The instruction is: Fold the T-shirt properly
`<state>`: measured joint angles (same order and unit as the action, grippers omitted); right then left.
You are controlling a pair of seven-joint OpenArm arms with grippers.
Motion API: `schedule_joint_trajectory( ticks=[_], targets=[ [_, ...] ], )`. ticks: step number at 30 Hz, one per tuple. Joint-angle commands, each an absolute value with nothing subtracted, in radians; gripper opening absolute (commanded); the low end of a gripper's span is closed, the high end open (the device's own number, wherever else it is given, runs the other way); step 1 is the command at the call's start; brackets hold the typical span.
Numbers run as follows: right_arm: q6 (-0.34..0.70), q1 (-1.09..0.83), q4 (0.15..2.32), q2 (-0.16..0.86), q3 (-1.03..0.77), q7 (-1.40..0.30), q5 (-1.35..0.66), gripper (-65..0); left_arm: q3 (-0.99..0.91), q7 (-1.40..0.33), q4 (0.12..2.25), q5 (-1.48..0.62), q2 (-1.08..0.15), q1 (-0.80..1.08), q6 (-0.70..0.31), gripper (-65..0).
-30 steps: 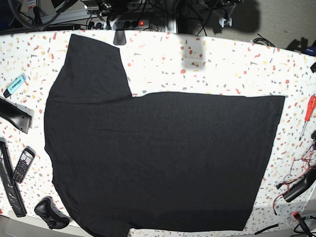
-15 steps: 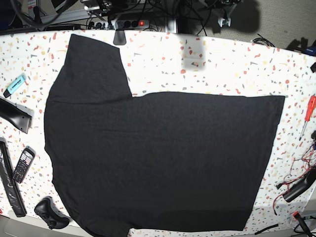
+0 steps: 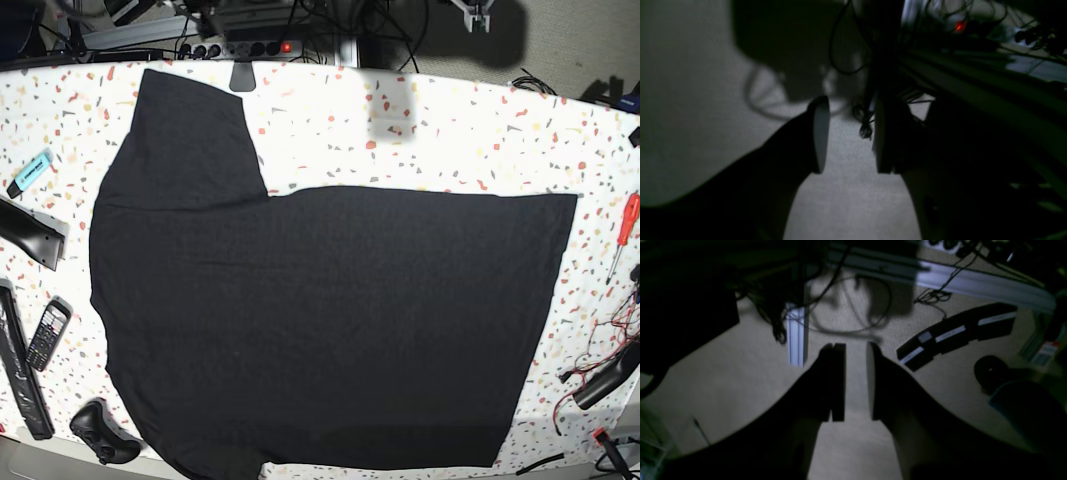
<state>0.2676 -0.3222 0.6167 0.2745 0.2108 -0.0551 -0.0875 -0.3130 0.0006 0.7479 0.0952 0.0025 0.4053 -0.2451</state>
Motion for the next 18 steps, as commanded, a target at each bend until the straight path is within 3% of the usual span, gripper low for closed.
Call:
schedule_joint_trajectory(
  ticks=[1, 9, 18],
  targets=[
    [0.279, -0.355, 0.662, 0.297, 0.211, -0.053, -0.100, -54.0, -0.313, 0.009, 0.793, 0.091, -0.001, 0.437, -0.262, -43.5],
    [0.281, -0.596, 1.070, 0.433, 0.210, -0.127, -0.241, -54.0, -0.313, -0.097, 1.128, 0.018, -0.004, 0.593, -0.266, -43.5],
    [0.281, -0.836, 1.468, 0.574, 0.143, -0.161, -0.259, -54.0, -0.313, -0.156, 1.419, -0.039, -0.062, 0.761, -0.267, -43.5]
  ],
)
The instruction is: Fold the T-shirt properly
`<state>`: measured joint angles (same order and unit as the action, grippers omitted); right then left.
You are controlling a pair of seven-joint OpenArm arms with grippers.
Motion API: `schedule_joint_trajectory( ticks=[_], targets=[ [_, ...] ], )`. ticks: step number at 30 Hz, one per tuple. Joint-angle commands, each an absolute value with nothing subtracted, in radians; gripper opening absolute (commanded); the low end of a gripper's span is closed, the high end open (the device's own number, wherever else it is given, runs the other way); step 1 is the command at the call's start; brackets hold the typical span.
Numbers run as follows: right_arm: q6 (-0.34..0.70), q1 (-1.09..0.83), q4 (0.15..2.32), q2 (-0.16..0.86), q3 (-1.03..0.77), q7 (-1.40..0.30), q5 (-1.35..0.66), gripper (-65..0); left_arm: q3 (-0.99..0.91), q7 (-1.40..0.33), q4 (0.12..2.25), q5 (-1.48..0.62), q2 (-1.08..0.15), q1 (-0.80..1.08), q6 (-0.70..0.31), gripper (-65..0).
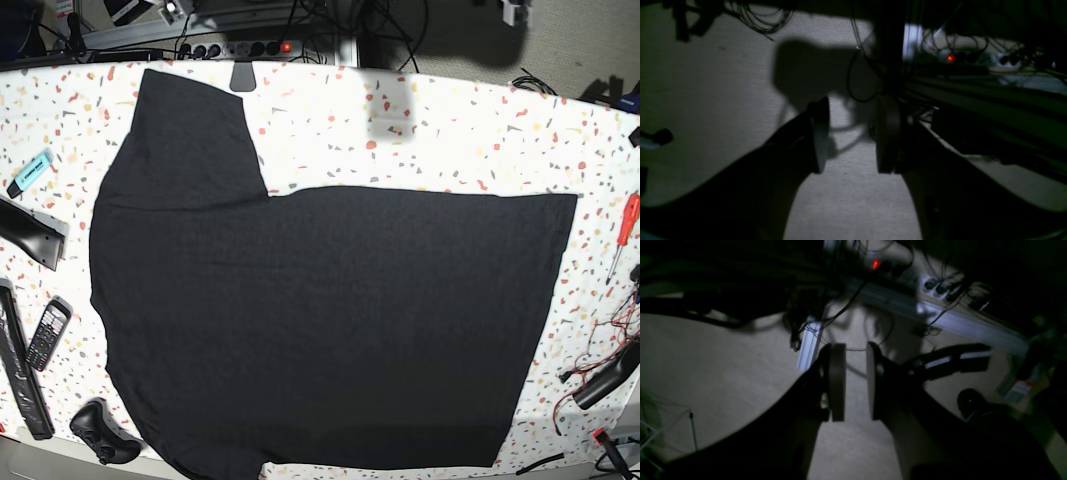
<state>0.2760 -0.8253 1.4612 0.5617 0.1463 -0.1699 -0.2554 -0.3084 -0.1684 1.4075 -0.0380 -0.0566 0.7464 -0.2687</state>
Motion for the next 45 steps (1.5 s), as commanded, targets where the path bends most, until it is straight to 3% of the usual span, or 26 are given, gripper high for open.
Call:
schedule_joint_trajectory(
  ticks=[1, 6, 13, 18, 25, 36, 45],
  targets=[
    [0.281, -0.860, 1.506, 0.584, 0.121, -0.170, -0.285, -54.0, -0.313, -0.173, 1.444, -0.045, -0.079, 0.776, -0.267, -43.5],
    [0.301, -0.954, 1.700, 0.633, -0.017, -0.295, -0.404, -54.0, -0.313, -0.194, 1.570, -0.046, -0.170, 0.852, -0.267, -43.5],
    [0.511, -1.073, 1.922, 0.696, -0.205, -0.345, -0.409, -54.0, -0.313, -0.235, 1.758, -0.042, -0.280, 0.917, -0.267, -43.5],
    [0.612, -1.095, 2.022, 0.698, -0.344, -0.416, -0.538, -54.0, -0.313, -0.274, 1.899, 0.039, -0.369, 0.916, -0.267, -43.5],
    [0.629, -1.073, 2.114, 0.698, -0.529, -0.421, -0.559, -54.0, -0.313, -0.264, 2.033, 0.190, -0.513, 0.899, -0.266, -43.5],
    [0.614, -0.888, 2.150, 0.671, -0.575, -0.529, -0.549, -54.0, -0.190, -0.236, 2.016, 0.217, -0.727, 0.690, -0.267, -43.4],
    [0.614, -0.842, 2.150, 0.640, -0.575, -0.543, -0.520, -54.0, 0.088, -0.229, 1.733, 0.262, -0.766, 0.350, -0.267, -43.4]
  ],
)
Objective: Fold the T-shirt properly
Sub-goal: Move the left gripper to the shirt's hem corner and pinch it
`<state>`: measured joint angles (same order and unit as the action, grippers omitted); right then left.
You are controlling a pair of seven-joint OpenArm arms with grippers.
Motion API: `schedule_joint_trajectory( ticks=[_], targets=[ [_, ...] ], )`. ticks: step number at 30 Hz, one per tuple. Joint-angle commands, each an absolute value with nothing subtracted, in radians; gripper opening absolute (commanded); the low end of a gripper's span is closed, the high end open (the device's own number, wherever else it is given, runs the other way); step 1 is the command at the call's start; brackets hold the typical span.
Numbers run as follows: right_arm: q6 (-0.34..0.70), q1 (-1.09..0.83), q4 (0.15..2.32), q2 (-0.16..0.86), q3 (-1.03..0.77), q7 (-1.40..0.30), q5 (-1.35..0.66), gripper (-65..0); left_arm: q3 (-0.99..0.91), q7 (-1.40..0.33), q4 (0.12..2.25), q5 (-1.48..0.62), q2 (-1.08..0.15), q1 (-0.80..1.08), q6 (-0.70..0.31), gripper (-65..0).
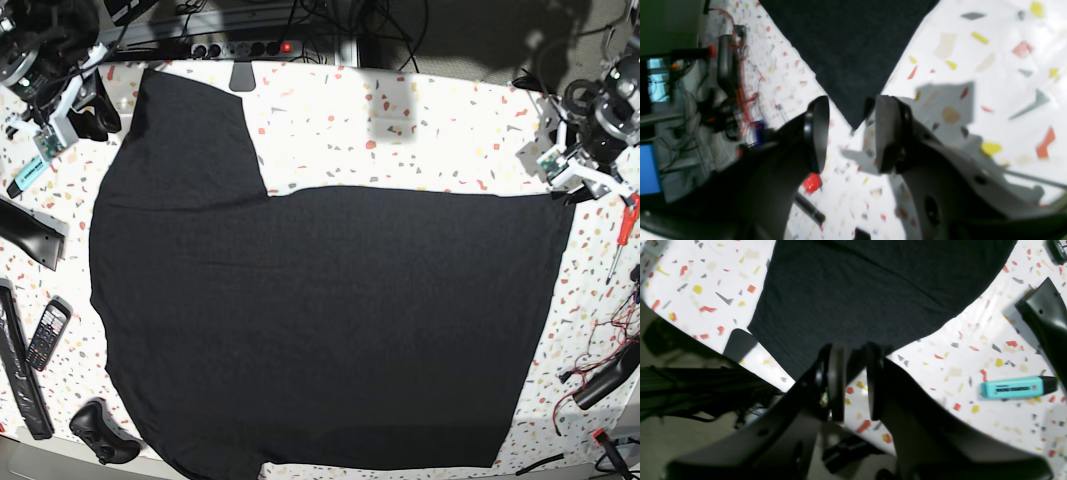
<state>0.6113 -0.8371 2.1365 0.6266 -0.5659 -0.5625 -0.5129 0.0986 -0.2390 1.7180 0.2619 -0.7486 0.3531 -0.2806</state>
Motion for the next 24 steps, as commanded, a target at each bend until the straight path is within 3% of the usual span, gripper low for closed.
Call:
schedule_joint_trajectory(
  ticks=[1, 16, 24],
  targets=[
    [0.613, -0.842, 2.150, 0.640, -0.575, -0.543, -0.499, -54.0, 0.116, -0.219, 1.700, 0.266, -0.765, 0.319, -0.267, -43.4],
    [0.612, -0.842, 2.150, 0.640, -0.576, -0.562, -0.445, -53.9, 0.450, -0.177, 1.295, 0.299, -0.765, -0.064, -0.266, -43.4],
    [0.612, -0.842, 2.150, 0.640, -0.576, -0.562, -0.397, -53.9, 0.550, -0.154, 1.161, 0.333, -0.762, -0.153, -0.268, -43.4]
  ],
)
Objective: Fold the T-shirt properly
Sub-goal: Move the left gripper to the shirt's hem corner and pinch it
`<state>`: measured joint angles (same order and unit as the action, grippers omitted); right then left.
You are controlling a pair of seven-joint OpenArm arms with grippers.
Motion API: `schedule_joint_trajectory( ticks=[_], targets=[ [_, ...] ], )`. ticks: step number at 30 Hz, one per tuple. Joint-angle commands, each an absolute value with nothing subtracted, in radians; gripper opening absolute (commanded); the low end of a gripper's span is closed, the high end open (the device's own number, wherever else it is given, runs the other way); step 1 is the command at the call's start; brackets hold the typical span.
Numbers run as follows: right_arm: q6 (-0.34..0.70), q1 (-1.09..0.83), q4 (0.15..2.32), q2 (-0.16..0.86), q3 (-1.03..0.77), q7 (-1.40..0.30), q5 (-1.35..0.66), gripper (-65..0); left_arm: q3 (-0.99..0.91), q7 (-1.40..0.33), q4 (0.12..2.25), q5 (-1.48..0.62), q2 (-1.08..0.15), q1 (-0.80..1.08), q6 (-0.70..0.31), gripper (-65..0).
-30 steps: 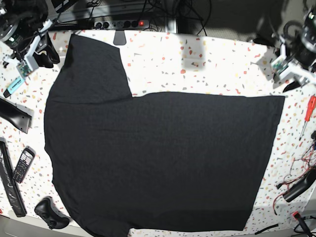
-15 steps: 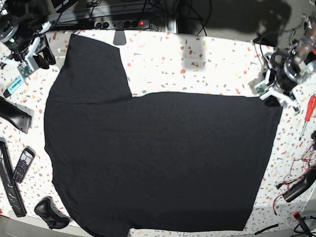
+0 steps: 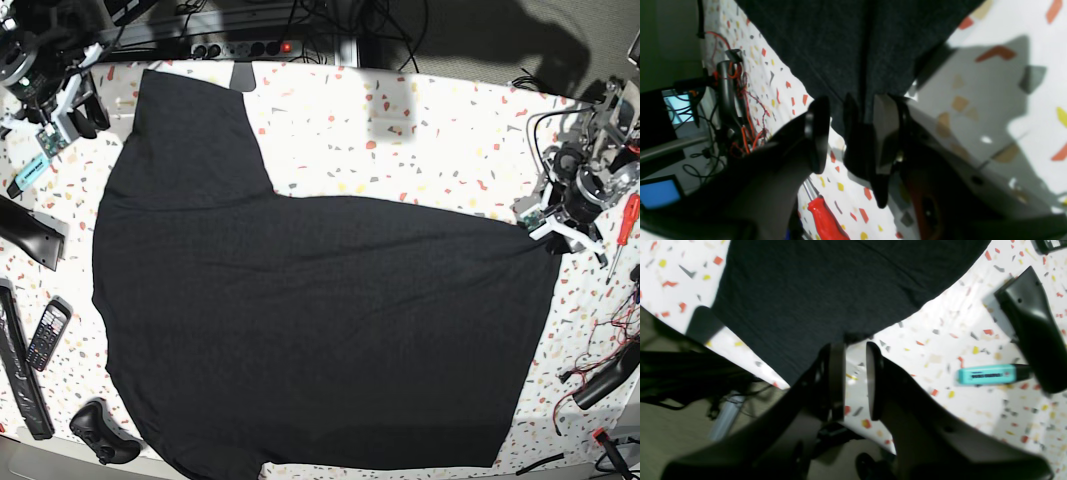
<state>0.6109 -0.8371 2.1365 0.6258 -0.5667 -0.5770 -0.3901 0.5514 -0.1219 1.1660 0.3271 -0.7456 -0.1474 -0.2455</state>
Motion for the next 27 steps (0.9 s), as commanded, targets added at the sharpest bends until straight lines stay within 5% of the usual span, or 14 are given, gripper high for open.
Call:
schedule_joint_trajectory(
  ticks=[1, 7, 13, 22, 27],
  targets=[
    [0.612, -0.842, 2.150, 0.640, -0.576, -0.562, -0.379, -54.0, 0.556, -0.149, 1.155, 0.333, -0.762, -0.153, -0.268, -43.4],
    [0.611, -0.842, 2.151, 0.640, -0.576, -0.553, -0.366, -53.9, 0.566, -0.136, 1.138, 0.333, -0.757, -0.152, -0.350, -43.6],
    [0.611, -0.842, 2.151, 0.640, -0.576, -0.546, -0.366, -54.0, 0.566, -0.125, 1.138, 0.332, -0.757, -0.152, -0.349, -65.0],
    [0.612, -0.842, 2.151, 0.646, -0.576, -0.545, -0.319, -53.4, 0.566, -0.075, 1.139, 0.334, -0.757, -0.152, -0.348, -65.0],
    [0.612, -0.842, 2.150, 0.702, -0.575, -0.524, -0.213, -37.7, 0.566, -0.154, 1.139, 0.341, -0.732, -0.150, -0.348, -65.0]
  ],
)
